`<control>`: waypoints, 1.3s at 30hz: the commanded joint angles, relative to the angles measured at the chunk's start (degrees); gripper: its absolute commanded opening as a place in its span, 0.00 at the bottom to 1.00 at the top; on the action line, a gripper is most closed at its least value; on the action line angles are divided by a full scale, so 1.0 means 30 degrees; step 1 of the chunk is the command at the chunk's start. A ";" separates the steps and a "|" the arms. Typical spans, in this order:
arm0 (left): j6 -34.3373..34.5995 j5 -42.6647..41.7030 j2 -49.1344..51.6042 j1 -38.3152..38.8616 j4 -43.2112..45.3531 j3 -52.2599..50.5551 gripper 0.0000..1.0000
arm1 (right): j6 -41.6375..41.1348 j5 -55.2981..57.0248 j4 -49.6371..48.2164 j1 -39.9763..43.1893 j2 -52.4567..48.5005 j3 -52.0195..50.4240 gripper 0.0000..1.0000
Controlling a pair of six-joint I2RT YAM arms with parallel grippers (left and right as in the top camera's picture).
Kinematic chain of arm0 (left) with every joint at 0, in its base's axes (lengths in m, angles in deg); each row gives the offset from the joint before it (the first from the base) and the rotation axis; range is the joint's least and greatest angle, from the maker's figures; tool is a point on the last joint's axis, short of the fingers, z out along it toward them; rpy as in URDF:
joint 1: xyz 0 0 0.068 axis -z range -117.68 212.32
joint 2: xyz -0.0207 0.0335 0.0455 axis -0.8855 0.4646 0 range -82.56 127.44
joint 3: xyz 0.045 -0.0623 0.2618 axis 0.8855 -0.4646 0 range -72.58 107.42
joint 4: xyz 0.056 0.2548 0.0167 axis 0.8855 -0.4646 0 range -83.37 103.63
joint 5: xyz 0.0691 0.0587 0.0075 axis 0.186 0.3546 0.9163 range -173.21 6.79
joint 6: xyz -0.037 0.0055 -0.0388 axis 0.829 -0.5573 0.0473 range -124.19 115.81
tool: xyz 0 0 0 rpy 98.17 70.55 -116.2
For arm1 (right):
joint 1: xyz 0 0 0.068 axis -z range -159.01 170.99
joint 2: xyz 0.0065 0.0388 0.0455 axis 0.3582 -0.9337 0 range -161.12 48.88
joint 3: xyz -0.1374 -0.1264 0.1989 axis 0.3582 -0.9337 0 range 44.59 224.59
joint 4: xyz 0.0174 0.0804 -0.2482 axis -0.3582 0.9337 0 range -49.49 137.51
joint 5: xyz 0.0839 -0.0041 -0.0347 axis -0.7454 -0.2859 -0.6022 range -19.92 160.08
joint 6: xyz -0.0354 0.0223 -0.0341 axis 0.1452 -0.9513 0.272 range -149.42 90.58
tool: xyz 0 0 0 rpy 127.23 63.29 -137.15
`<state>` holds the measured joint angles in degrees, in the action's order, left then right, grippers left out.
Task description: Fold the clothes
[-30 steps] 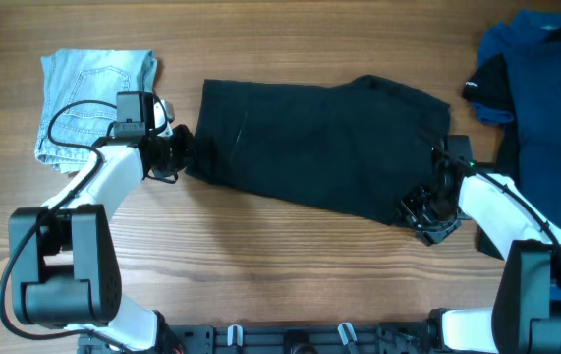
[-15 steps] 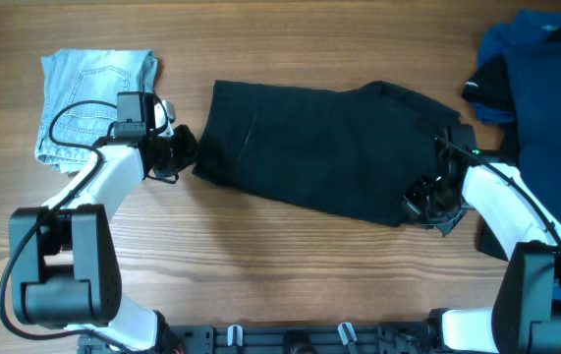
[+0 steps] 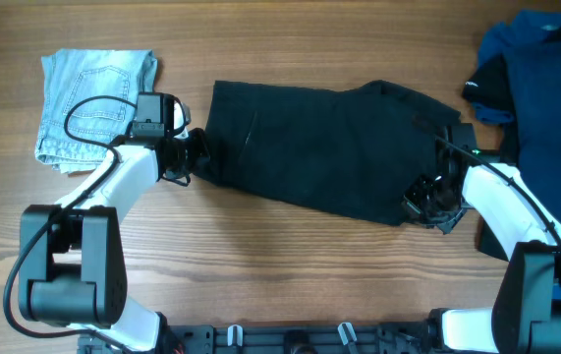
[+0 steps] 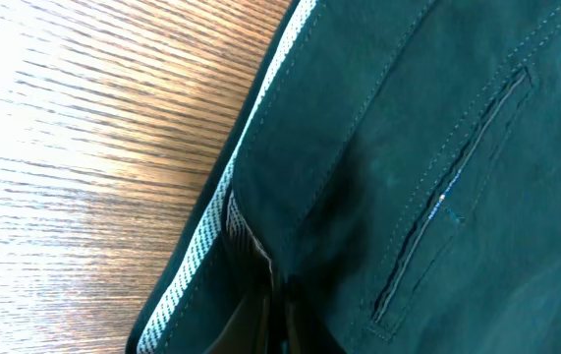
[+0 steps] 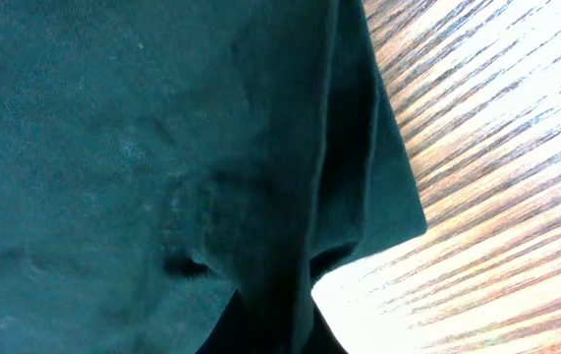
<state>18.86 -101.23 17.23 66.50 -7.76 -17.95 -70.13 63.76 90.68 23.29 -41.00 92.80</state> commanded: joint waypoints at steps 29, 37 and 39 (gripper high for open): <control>0.0117 0.1719 0.0838 0.1413 0.0117 0.0219 0.04 | 0.3067 0.1348 -0.0408 0.0058 -0.0845 0.3038 0.04; -0.0044 0.3708 0.1625 0.1413 -0.1253 0.0146 0.04 | 0.2514 0.1559 -0.1945 0.0058 -0.0845 0.1508 0.04; -0.0029 0.3679 0.2470 0.1413 -0.1173 0.0146 0.04 | 0.2514 0.1559 -0.1945 0.0058 -0.0852 0.1486 0.04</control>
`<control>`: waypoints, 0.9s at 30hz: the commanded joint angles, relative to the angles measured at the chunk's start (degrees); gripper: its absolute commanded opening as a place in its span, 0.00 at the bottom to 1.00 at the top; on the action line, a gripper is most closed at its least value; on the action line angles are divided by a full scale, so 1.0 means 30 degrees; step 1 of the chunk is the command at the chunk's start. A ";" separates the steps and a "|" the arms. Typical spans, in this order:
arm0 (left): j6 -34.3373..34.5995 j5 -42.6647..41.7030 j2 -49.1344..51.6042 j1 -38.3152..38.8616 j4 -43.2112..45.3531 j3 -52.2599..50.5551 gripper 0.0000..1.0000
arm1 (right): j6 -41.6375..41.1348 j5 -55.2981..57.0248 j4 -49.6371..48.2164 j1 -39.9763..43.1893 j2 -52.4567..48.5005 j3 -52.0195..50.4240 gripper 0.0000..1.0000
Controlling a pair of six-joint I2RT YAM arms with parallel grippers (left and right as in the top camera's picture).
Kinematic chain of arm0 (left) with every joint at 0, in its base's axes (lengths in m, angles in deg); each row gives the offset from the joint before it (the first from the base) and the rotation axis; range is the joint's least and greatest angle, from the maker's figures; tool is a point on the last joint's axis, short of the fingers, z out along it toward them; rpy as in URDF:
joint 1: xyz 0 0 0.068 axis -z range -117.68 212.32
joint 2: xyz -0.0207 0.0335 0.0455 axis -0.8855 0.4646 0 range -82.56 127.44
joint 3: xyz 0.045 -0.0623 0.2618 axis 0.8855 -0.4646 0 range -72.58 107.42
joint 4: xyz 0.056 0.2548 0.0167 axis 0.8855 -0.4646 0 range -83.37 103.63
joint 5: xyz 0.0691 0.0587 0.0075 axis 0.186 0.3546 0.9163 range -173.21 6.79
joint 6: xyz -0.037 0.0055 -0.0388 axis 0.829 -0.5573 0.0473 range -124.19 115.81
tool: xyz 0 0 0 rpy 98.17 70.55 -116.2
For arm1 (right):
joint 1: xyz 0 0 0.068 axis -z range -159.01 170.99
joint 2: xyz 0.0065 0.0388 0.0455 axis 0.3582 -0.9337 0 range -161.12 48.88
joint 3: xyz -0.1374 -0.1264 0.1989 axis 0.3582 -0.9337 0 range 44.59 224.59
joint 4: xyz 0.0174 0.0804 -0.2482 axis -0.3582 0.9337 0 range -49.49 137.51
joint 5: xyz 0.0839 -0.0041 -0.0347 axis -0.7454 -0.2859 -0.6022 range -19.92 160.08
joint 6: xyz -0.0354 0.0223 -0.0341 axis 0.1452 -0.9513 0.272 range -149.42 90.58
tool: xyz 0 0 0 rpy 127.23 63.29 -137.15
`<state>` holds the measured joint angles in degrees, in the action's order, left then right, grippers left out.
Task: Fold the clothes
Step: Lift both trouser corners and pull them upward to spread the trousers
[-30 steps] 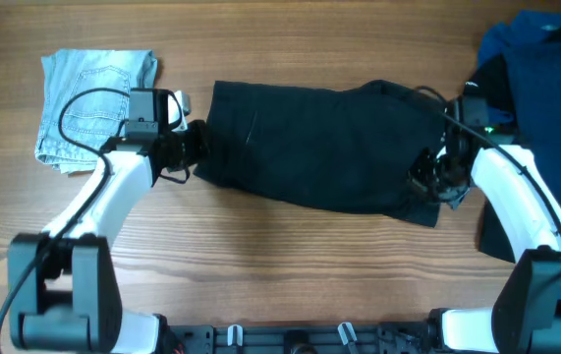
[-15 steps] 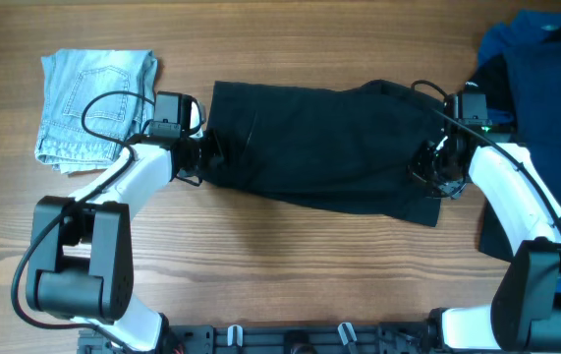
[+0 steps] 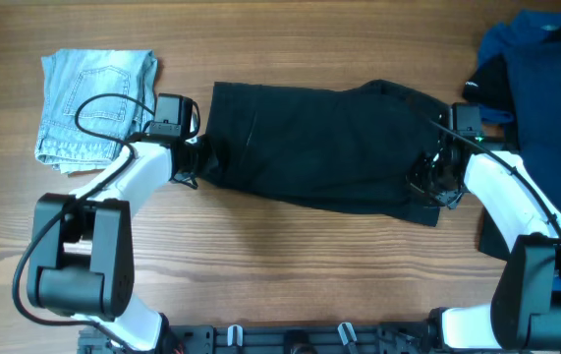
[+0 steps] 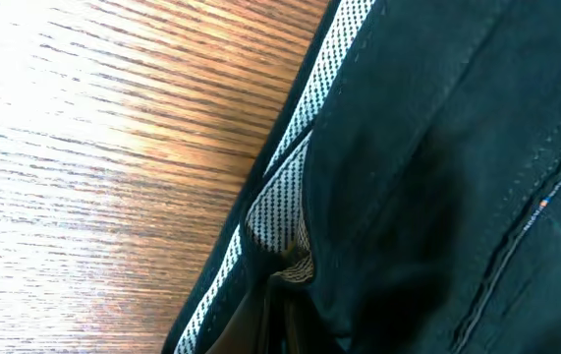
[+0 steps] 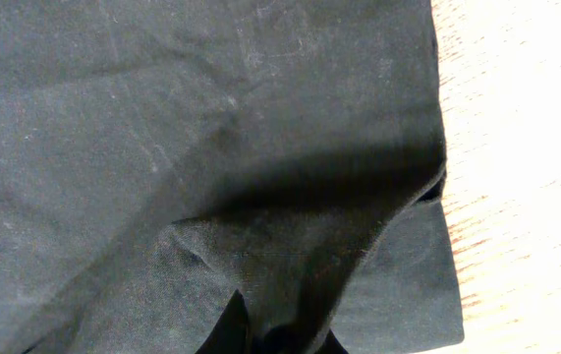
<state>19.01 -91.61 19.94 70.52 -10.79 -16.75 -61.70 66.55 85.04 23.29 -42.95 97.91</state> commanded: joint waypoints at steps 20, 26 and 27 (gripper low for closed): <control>0.1005 0.2055 0.4736 0.0051 -0.4007 -0.0255 0.04 | -0.1231 0.0619 -0.2127 0.0058 -0.0204 -0.2965 0.04; 0.0998 0.0743 0.4736 0.0051 -0.7089 -0.0255 0.04 | -0.0262 -0.2106 -0.1610 0.0058 -0.0204 -0.2965 0.04; 0.0991 0.0597 0.4736 0.0058 -0.7475 -0.0255 0.04 | -0.0277 -0.2419 -0.1443 0.0058 -0.0204 -0.2965 0.04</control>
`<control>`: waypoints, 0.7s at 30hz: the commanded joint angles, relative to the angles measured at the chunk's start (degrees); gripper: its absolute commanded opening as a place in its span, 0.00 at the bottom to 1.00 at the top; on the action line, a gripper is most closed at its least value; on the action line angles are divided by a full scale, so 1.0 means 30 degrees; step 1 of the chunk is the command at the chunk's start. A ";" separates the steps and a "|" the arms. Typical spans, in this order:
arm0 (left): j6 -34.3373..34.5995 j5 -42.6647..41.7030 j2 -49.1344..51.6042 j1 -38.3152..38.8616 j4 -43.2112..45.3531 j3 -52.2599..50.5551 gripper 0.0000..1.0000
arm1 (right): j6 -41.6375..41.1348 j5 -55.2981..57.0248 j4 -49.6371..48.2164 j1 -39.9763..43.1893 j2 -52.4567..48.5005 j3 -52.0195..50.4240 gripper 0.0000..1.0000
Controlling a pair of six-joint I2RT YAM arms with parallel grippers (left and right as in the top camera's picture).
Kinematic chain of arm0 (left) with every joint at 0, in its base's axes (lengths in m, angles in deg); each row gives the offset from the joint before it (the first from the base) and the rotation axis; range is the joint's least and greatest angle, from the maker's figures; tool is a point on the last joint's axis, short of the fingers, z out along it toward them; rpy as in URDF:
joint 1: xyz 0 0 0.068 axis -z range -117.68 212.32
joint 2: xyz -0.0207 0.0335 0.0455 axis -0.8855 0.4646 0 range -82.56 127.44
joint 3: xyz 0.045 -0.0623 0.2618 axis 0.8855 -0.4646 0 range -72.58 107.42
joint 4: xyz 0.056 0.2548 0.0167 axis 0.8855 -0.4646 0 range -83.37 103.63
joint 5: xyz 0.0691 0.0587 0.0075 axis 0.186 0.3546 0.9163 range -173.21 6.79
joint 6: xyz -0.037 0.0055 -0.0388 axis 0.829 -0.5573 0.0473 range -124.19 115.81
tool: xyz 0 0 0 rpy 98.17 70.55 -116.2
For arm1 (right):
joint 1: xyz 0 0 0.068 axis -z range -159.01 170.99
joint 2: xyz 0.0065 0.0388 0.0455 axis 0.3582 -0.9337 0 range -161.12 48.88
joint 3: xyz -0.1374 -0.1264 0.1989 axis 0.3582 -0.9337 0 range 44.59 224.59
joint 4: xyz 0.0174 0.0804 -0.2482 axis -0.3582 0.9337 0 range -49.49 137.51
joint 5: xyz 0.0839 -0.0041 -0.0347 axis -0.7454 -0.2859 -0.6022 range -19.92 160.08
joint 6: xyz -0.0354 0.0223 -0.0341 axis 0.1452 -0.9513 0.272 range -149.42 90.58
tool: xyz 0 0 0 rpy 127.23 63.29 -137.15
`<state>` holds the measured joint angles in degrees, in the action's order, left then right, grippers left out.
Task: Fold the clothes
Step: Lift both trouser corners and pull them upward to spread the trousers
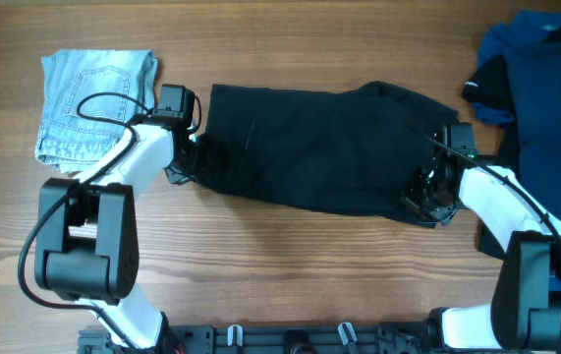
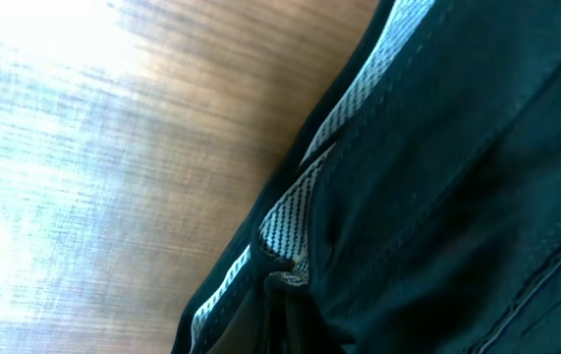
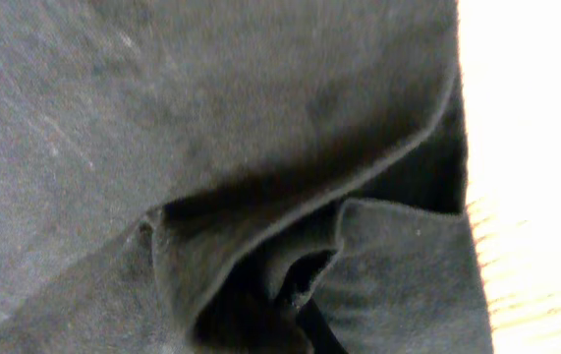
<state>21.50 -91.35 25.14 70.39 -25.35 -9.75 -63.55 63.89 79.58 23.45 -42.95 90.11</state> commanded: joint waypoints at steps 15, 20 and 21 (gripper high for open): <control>0.0000 0.1100 0.2914 0.0102 -0.7970 -0.2579 0.04 | 0.0612 -0.0474 0.5690 0.0007 -0.0175 -0.0612 0.04; -0.0342 0.1399 -0.0328 0.0095 -0.7839 -0.2171 0.04 | 0.1377 -0.0138 0.6987 0.0007 0.0721 0.2091 0.04; -0.0342 0.1406 -0.1078 0.0095 -0.7956 -0.2025 0.04 | 0.1421 -0.0044 0.7424 0.0007 0.1056 0.2761 0.04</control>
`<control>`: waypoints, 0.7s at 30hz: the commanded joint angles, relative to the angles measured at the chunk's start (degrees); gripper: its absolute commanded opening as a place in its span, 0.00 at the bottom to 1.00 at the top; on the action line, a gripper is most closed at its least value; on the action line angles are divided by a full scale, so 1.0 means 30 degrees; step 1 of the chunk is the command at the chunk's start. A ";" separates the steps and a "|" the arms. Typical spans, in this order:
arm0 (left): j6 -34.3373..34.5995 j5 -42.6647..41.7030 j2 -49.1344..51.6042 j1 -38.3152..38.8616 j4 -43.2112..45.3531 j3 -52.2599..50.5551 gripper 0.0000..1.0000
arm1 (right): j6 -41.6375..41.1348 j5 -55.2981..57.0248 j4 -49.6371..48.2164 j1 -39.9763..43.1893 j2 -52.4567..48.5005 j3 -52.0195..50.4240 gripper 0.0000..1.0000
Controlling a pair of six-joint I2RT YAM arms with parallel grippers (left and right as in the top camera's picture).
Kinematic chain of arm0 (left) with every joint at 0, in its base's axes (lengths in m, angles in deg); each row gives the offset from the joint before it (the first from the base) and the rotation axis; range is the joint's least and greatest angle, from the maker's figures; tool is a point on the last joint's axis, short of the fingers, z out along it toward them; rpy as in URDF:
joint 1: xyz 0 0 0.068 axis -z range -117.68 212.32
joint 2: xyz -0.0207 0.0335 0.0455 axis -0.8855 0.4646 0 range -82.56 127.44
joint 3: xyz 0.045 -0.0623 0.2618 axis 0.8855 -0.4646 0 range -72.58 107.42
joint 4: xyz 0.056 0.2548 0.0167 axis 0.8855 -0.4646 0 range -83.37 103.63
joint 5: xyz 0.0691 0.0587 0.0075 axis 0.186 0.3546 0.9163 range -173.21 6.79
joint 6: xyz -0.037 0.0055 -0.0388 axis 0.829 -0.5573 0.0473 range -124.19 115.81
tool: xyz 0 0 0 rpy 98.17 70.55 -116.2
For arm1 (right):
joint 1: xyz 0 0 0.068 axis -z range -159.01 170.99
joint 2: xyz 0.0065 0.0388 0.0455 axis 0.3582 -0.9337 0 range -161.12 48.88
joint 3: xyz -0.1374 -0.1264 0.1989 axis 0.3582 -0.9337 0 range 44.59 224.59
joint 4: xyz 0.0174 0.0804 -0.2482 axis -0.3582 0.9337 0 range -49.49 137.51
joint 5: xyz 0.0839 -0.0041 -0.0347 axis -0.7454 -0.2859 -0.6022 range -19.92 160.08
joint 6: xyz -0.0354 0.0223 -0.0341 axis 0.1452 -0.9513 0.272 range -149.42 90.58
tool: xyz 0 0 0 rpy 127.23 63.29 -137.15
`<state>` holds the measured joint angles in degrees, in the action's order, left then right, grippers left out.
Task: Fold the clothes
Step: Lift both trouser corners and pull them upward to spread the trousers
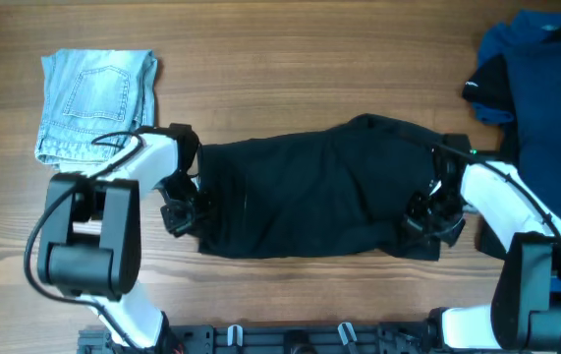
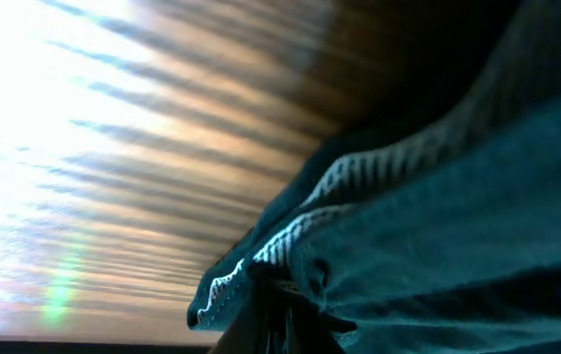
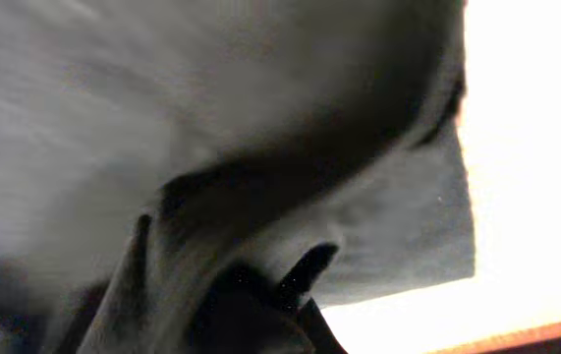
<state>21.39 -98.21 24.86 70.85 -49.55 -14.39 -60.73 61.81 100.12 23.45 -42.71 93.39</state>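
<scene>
Black shorts (image 1: 309, 197) lie doubled over in the middle of the table, nearer the front edge. My left gripper (image 1: 180, 211) is shut on their left end, where a white-dotted waistband lining (image 2: 329, 187) shows. My right gripper (image 1: 427, 218) is shut on the black cloth (image 3: 260, 147) at the right end. Both views from the wrists are blurred and dark.
Folded light-blue denim shorts (image 1: 95, 93) lie at the back left. A heap of dark blue and black clothes (image 1: 540, 79) fills the back right corner, close to my right arm. Bare wooden table (image 1: 300, 49) stretches behind the black shorts.
Both grippers, still shut on the shorts, have moved toward the front edge. The shorts' far edge now lies nearer, and the garment looks narrower front to back.
The black shorts lay spread slantwise across the middle, my grippers shut on the left and right ends. Both grippers shifted slightly at those ends over the following moments. Now both ends are nearer the front and the shorts lie doubled.
</scene>
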 commanded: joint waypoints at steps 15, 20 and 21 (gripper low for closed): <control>-0.0138 0.3759 -0.5187 -0.0058 0.1785 0.6375 0.04 | 0.1362 0.0233 0.2346 0.0007 0.1537 1.0309 0.04; 0.0648 0.4044 -0.5187 -0.0058 0.3971 0.7096 0.04 | 0.0284 0.0168 -0.0335 0.0007 0.1537 1.0411 0.04; 0.0648 0.4146 -0.5187 -0.0058 0.4277 0.7278 0.04 | 0.0197 0.0175 -0.0750 0.0007 0.1537 1.0411 0.04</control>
<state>22.07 -87.96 10.17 70.94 -38.92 4.74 -58.09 62.57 100.75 23.45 -39.01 123.40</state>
